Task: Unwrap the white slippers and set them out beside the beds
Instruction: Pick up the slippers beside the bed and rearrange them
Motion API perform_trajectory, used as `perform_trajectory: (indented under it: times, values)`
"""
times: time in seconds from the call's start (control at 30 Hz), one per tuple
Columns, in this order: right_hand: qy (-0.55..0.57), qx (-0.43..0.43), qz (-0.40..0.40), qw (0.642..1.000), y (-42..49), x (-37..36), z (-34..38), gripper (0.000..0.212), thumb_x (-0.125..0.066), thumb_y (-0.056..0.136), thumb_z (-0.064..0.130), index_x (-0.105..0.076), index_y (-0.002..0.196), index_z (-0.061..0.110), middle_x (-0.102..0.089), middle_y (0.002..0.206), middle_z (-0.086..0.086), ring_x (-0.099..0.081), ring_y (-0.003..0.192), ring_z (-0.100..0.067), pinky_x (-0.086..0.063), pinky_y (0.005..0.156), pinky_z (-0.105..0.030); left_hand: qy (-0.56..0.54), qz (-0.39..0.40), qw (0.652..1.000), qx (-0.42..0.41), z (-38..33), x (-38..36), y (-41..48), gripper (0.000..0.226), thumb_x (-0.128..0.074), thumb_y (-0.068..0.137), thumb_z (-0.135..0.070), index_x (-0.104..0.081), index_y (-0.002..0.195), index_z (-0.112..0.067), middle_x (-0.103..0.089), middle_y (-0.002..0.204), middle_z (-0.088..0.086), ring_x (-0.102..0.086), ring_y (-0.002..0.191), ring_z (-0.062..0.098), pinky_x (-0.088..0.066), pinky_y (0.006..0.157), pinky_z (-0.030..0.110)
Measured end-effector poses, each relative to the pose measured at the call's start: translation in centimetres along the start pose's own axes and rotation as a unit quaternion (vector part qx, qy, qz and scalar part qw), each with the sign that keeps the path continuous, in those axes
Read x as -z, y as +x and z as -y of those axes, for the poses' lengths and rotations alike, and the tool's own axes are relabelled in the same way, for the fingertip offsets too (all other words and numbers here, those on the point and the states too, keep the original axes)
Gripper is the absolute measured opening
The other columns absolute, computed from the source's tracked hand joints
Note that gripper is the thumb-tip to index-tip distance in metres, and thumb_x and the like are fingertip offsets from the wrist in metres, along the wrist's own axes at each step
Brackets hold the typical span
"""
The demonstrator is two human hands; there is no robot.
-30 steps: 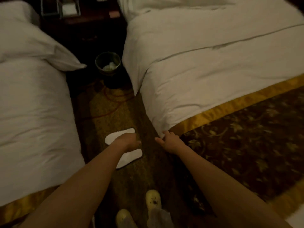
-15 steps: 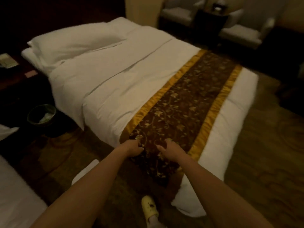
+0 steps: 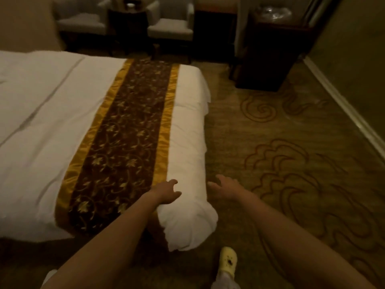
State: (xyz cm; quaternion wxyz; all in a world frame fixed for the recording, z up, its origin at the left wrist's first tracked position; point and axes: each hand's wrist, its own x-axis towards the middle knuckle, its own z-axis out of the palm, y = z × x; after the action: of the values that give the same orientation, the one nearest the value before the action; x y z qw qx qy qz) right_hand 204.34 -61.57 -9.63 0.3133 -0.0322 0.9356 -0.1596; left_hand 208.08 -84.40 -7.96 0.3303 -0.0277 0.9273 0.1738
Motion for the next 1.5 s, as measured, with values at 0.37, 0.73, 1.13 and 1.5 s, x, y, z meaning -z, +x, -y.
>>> perform_trajectory:
  times: [0.37,0.73,1.13,1.5]
  values:
    - [-0.033,0.003,-0.001,0.999,6.2,10.7,-20.3,0.074,-0.034,0.086,0.065,-0.022,0.145,0.023,-0.028,0.153,-0.011,-0.024,0.140,-0.033,-0.021,0.114,-0.048,0.031,0.052,0.997,-0.048,-18.4,-0.1,11.7,0.061,-0.048,0.093,-0.039,-0.026,0.145,-0.014,-0.034,0.151,0.011,-0.037,0.135,0.028,-0.032,0.108,0.036]
    - [0.013,-0.024,0.029,0.999,16.7,16.8,-27.2,0.074,-0.039,0.087,0.061,-0.021,0.145,0.019,-0.025,0.153,-0.013,-0.021,0.140,-0.035,-0.020,0.114,-0.047,0.087,0.067,0.990,-0.083,-28.0,5.2,24.7,0.061,-0.046,0.094,-0.036,-0.025,0.146,-0.011,-0.030,0.152,0.014,-0.031,0.139,0.029,-0.028,0.112,0.036]
    - [0.008,-0.058,0.013,0.998,38.3,35.3,-31.1,0.072,-0.041,0.088,0.058,-0.027,0.142,0.013,-0.033,0.148,-0.017,-0.028,0.136,-0.037,-0.025,0.111,-0.044,0.117,0.080,0.987,-0.082,-36.0,19.4,47.5,0.057,-0.046,0.091,-0.043,-0.035,0.139,-0.015,-0.040,0.143,0.014,-0.038,0.131,0.033,-0.034,0.108,0.048]
    - [-0.020,-0.035,0.031,0.999,57.5,50.2,-34.2,0.074,-0.040,0.087,0.062,-0.027,0.142,0.013,-0.029,0.150,-0.015,-0.025,0.137,-0.037,-0.025,0.112,-0.049,0.133,0.075,0.986,-0.062,-43.4,30.8,66.1,0.060,-0.044,0.092,-0.043,-0.026,0.144,-0.020,-0.024,0.153,0.009,-0.018,0.141,0.033,-0.025,0.111,0.053]
